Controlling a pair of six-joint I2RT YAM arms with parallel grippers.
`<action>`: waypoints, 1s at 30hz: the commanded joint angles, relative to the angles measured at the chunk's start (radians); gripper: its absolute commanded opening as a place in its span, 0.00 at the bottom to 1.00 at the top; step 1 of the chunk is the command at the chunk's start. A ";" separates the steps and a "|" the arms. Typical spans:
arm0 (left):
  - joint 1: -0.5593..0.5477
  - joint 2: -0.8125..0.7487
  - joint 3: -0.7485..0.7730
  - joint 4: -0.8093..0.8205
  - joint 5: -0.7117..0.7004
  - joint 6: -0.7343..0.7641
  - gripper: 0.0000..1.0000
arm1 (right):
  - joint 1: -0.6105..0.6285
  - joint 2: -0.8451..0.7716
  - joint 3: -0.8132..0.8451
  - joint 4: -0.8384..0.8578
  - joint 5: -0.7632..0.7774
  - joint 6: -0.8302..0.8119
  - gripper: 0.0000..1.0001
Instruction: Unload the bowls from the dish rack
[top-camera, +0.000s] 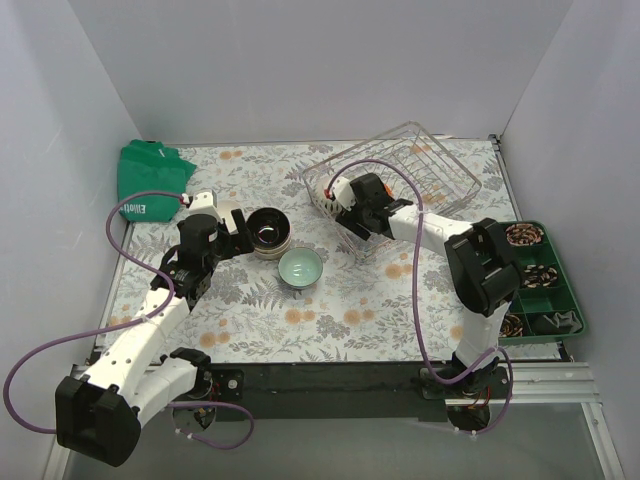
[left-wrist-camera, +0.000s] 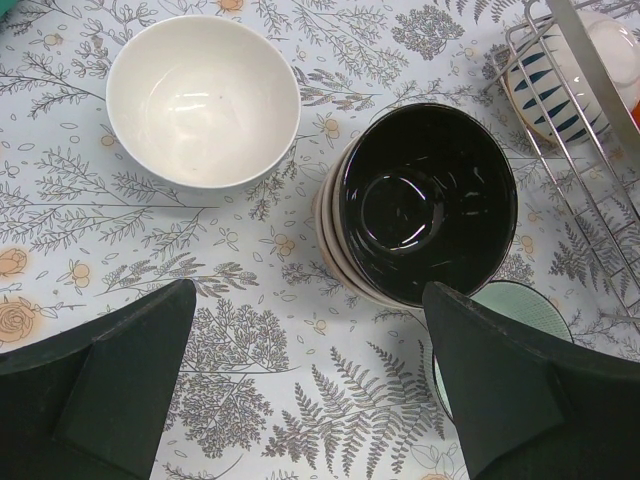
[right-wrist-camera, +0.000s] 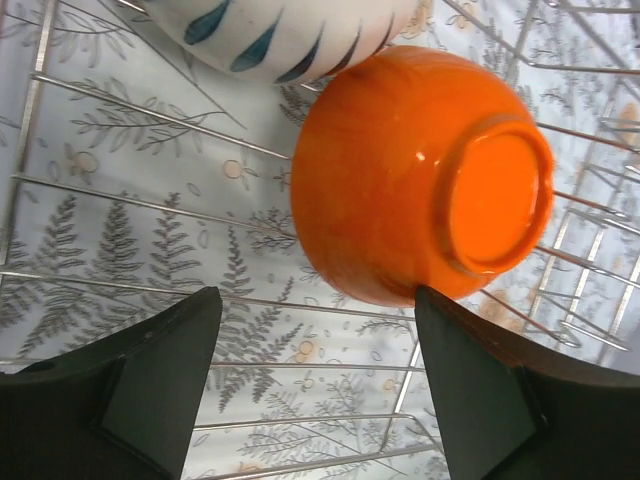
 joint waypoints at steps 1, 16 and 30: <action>-0.003 -0.022 -0.005 0.012 0.002 0.010 0.98 | 0.034 0.019 -0.008 0.077 0.137 -0.092 0.87; -0.003 -0.022 -0.007 0.012 0.006 0.013 0.98 | 0.057 -0.062 0.004 0.095 0.105 -0.214 0.89; -0.003 -0.013 -0.007 0.015 0.017 0.013 0.98 | 0.056 0.030 0.018 0.100 0.119 -0.339 0.94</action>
